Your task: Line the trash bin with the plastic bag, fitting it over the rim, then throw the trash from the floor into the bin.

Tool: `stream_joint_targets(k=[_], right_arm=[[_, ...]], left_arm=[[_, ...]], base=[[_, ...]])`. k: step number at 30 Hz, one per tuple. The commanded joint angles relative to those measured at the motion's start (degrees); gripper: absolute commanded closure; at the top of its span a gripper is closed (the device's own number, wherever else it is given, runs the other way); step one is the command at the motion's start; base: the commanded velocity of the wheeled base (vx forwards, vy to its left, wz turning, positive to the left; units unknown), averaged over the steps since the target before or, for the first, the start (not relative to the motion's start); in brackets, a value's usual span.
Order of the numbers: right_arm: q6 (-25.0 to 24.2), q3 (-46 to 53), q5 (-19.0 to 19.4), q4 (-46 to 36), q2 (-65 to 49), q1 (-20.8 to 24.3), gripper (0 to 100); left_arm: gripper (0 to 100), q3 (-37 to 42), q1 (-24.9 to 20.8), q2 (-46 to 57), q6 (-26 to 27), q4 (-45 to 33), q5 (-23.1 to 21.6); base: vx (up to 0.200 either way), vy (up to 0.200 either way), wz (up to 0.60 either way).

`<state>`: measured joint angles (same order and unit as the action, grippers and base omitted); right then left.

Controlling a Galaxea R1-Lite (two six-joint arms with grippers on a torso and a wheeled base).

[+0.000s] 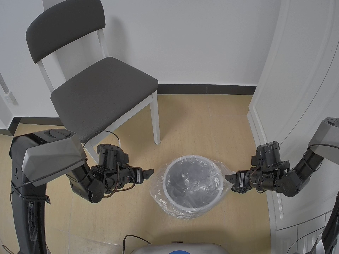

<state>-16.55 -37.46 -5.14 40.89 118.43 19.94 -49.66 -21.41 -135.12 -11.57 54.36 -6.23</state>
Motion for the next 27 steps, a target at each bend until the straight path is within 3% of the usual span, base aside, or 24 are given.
stream_joint_targets(k=[1, 11, 27], right_arm=[[-0.7, -3.4, 0.1, -1.2, 1.4, 2.3, 0], [-4.0, -7.3, -0.6, -4.1, 8.1, 4.9, 0], [0.5, -7.6, -2.3, -6.8, 16.6, 5.1, 0]], left_arm=[[0, -2.1, -0.4, 0.2, -0.4, -1.6, 1.7], [0, -2.3, -0.3, -1.0, -0.4, -1.6, 1.9], [0, -2.8, 0.0, -3.0, -0.4, -1.2, 2.0]], base=[[0.000, 0.000, 0.00], [0.000, 0.000, 0.00], [0.000, 0.000, 0.00]])
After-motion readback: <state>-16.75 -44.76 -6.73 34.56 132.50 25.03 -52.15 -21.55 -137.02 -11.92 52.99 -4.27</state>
